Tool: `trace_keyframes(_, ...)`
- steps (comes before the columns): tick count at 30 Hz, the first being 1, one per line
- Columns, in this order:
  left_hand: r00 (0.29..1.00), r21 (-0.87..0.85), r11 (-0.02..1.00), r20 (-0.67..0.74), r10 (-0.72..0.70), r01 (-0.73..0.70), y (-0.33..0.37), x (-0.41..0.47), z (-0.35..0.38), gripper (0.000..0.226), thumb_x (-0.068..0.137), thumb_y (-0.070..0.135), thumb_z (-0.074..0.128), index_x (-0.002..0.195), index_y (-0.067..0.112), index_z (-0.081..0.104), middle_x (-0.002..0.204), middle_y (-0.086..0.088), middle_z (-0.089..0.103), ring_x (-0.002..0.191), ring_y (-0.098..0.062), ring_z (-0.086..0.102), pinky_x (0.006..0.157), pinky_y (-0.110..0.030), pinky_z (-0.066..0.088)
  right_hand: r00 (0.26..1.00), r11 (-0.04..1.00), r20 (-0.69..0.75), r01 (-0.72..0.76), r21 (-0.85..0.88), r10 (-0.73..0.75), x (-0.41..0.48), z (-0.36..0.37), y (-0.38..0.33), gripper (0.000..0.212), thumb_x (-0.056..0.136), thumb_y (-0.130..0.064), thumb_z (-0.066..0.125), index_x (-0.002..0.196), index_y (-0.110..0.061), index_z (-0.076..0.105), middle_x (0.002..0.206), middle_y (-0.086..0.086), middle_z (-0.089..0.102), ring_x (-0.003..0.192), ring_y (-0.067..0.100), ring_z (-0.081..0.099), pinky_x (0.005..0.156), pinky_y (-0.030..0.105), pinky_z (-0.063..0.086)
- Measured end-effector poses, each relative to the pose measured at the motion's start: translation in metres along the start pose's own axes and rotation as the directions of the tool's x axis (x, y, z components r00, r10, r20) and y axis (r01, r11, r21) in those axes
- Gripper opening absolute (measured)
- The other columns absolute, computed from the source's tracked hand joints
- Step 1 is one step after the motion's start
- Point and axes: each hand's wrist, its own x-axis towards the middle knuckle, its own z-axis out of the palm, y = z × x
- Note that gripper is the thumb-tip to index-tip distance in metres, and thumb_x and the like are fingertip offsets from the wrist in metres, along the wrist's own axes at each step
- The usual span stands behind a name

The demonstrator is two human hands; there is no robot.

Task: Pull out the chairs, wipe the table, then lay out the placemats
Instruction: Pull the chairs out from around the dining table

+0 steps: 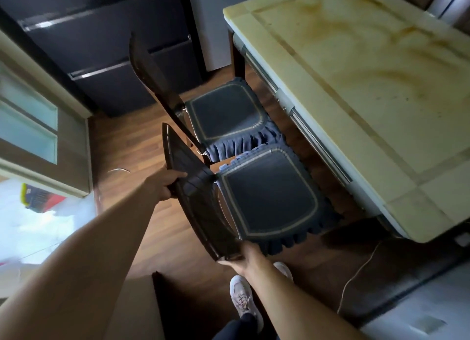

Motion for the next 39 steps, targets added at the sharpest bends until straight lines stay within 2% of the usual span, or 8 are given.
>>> trace_keyframes(4, 0.998, 0.017, 0.999, -0.062, 0.034, -0.033, 0.001, 0.006, 0.008, 0.051, 0.085, -0.011, 0.05, 0.129, 0.014, 0.044, 0.108, -0.014, 0.056, 0.079, -0.027, 0.057, 0.063, -0.043, 0.05, 0.997, 0.989, -0.003, -0.075, 0.123, 0.076, 0.002, 0.003, -0.01, 0.035, 0.103, -0.012, 0.022, 0.116, -0.004, 0.053, 0.123, 0.021, 0.056, 0.08, 0.033, 0.052, 0.051, 0.045, 0.049)
trace_keyframes(10, 0.987, 0.013, 0.993, -0.106, 0.117, -0.116, 0.003, 0.019, 0.02, 0.043, 0.082, -0.014, 0.048, 0.112, 0.017, 0.048, 0.095, -0.011, 0.059, 0.072, -0.024, 0.057, 0.048, -0.033, 0.056, 0.994, 0.974, -0.032, -0.097, 0.204, 0.106, 0.013, 0.001, -0.016, 0.036, 0.099, -0.013, 0.03, 0.13, -0.006, 0.046, 0.128, 0.024, 0.055, 0.113, 0.042, 0.054, 0.055, 0.049, 0.055)
trace_keyframes(16, 0.99, 0.024, 0.994, -0.099, 0.104, -0.102, 0.007, 0.034, 0.045, 0.027, 0.079, -0.014, 0.052, 0.08, 0.013, 0.053, 0.068, -0.007, 0.062, 0.049, -0.022, 0.061, 0.036, -0.03, 0.052, 0.992, 0.963, -0.004, -0.121, 0.24, 0.126, 0.015, -0.016, -0.032, 0.01, 0.088, -0.008, 0.059, 0.079, -0.007, 0.054, 0.053, 0.012, 0.058, 0.054, 0.021, 0.049, 0.041, 0.023, 0.042)
trace_keyframes(22, 0.99, 0.015, 0.992, -0.064, 0.126, -0.125, 0.02, 0.038, 0.089, 0.028, 0.079, -0.015, 0.049, 0.082, 0.013, 0.051, 0.075, -0.008, 0.057, 0.048, -0.021, 0.061, 0.034, -0.028, 0.05, 1.0, 0.903, -0.029, 0.015, 0.429, -0.003, 0.035, -0.03, -0.063, 0.058, 0.062, 0.009, 0.051, 0.118, -0.002, 0.057, 0.092, 0.021, 0.068, 0.111, 0.032, 0.058, 0.096, 0.038, 0.047)
trace_keyframes(27, 0.987, 0.04, 0.988, -0.061, 0.152, -0.15, 0.039, 0.041, 0.137, 0.026, 0.076, -0.013, 0.053, 0.078, 0.013, 0.05, 0.069, -0.008, 0.053, 0.056, -0.021, 0.053, 0.036, -0.029, 0.051, 0.996, 0.853, 0.06, 0.024, 0.521, -0.064, 0.019, -0.051, -0.114, 0.034, 0.074, 0.011, 0.046, 0.107, 0.009, 0.056, 0.068, 0.031, 0.067, 0.09, 0.046, 0.066, 0.043, 0.046, 0.055)
trace_keyframes(29, 0.984, 0.039, 0.985, -0.059, 0.168, -0.166, 0.046, 0.043, 0.157, 0.027, 0.076, -0.013, 0.054, 0.076, 0.013, 0.05, 0.068, -0.009, 0.052, 0.055, -0.021, 0.053, 0.036, -0.03, 0.051, 0.992, 0.828, 0.073, 0.048, 0.559, -0.107, 0.009, -0.057, -0.134, 0.018, 0.088, 0.01, 0.04, 0.097, 0.014, 0.054, 0.062, 0.034, 0.064, 0.058, 0.049, 0.065, 0.041, 0.053, 0.052)
trace_keyframes(35, 0.984, 0.053, 0.982, -0.008, 0.181, -0.18, 0.068, 0.046, 0.215, 0.024, 0.079, -0.012, 0.054, 0.082, 0.012, 0.048, 0.064, -0.007, 0.047, 0.053, -0.019, 0.05, 0.036, -0.028, 0.05, 0.988, 0.784, 0.081, 0.055, 0.618, -0.132, -0.008, -0.078, -0.189, 0.021, 0.093, 0.005, 0.039, 0.082, 0.014, 0.054, 0.053, 0.031, 0.062, 0.076, 0.046, 0.054, 0.033, 0.051, 0.048)
trace_keyframes(39, 0.985, 0.053, 0.984, 0.015, 0.17, -0.17, 0.074, 0.052, 0.248, 0.026, 0.079, -0.011, 0.056, 0.079, 0.013, 0.048, 0.066, -0.007, 0.05, 0.056, -0.021, 0.053, 0.042, -0.033, 0.054, 0.988, 0.719, 0.047, 0.073, 0.691, -0.146, -0.009, -0.095, -0.216, 0.036, 0.094, 0.003, 0.04, 0.069, 0.016, 0.062, 0.054, 0.031, 0.062, 0.046, 0.047, 0.062, 0.034, 0.052, 0.048)
